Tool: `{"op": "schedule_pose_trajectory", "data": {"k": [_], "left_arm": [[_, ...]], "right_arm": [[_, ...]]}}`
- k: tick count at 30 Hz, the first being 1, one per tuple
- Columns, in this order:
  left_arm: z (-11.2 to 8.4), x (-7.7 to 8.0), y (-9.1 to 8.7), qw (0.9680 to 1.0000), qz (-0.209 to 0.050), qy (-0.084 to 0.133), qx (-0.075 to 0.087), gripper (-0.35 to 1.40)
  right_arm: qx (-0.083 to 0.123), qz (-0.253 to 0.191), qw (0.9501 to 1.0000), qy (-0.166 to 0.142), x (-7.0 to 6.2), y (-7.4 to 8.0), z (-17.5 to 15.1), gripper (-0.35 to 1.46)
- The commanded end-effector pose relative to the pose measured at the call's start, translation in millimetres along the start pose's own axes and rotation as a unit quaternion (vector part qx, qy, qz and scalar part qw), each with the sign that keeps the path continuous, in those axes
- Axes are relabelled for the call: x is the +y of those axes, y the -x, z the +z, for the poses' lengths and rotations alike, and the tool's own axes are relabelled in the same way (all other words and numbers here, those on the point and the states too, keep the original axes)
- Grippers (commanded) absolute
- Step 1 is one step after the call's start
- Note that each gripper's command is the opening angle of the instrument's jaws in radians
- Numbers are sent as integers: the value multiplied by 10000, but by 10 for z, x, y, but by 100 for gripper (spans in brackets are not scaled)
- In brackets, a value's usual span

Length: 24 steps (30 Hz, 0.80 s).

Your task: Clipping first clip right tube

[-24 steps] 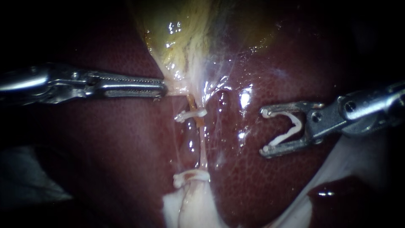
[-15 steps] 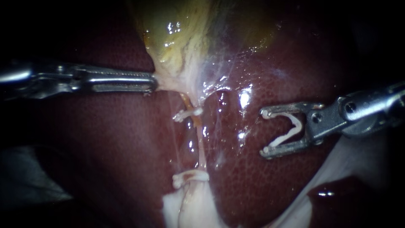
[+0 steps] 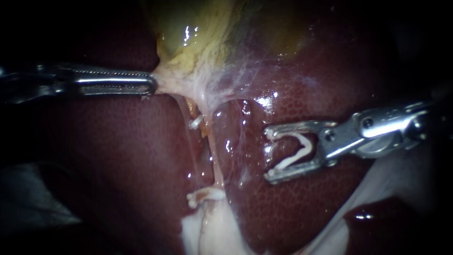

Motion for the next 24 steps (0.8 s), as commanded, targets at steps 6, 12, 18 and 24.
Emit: {"op": "schedule_pose_trajectory", "data": {"k": [6,12,18,24], "left_arm": [[0,4,-1,10000,28,-16,3,-35],[1,5,-1,10000,29,-21,4,-35],[0,6,-1,10000,27,-24,4,-35],[1,7,-2,10000,26,-27,4,-35]], "right_arm": [[103,353,9993,-77,6,16,38,50],[118,677,9976,-82,16,30,70,50],[315,984,9943,-269,24,42,96,50],[695,1274,9877,-584,26,48,120,50]]}}
